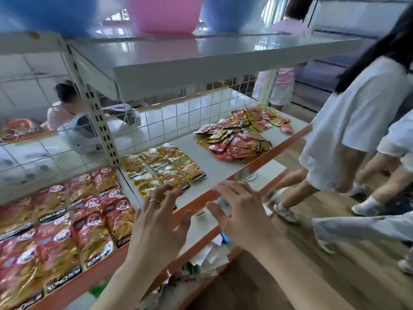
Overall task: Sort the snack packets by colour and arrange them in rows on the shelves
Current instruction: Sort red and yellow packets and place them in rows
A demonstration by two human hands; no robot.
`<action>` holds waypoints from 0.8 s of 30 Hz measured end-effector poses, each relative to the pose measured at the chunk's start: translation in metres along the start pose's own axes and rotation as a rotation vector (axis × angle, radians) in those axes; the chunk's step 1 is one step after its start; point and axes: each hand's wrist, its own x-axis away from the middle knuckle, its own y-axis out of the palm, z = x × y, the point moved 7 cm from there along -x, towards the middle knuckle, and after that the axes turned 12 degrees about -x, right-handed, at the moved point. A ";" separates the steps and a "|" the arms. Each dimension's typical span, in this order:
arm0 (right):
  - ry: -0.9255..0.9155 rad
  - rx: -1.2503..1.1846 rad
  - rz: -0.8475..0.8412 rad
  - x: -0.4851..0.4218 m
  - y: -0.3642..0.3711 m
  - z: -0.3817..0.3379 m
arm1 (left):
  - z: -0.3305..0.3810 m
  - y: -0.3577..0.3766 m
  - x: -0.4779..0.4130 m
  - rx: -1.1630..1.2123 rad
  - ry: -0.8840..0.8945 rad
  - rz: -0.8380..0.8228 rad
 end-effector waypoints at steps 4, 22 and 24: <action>0.072 0.003 0.064 -0.001 -0.030 0.034 | 0.038 0.019 -0.020 -0.008 0.088 -0.025; 0.236 0.158 0.094 -0.083 -0.071 0.118 | 0.104 0.081 -0.157 0.089 0.219 -0.085; 0.263 0.146 0.092 -0.093 -0.073 0.126 | 0.107 0.084 -0.169 0.076 0.232 -0.081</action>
